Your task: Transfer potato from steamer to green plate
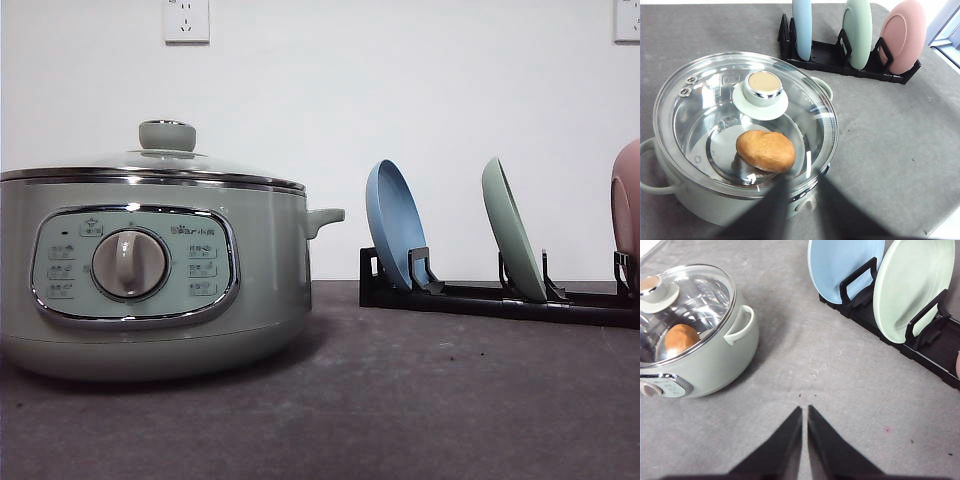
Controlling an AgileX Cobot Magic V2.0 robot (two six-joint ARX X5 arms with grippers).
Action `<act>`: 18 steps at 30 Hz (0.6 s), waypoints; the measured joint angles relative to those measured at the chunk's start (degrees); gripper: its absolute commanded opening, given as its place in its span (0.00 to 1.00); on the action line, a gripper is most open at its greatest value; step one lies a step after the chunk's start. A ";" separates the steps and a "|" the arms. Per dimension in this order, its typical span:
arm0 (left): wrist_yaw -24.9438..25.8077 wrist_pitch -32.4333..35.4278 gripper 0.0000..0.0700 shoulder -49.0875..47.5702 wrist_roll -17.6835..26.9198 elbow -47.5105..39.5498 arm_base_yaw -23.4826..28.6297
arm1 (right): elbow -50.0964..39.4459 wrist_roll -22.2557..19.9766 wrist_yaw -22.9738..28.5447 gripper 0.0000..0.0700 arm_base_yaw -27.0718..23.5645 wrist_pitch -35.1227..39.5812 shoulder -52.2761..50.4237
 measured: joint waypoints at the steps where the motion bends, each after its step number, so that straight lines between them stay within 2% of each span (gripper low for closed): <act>1: 0.00 0.00 0.73 0.00 0.00 0.00 0.00 | 0.00 0.13 0.00 0.68 0.00 0.00 0.00; 3: 0.00 0.00 0.78 0.00 0.02 0.00 0.00 | 0.00 0.46 0.00 0.73 0.00 0.00 0.00; 18: 0.00 0.00 0.78 0.00 0.00 0.00 0.00 | 0.00 2.12 0.35 0.73 0.00 0.26 0.00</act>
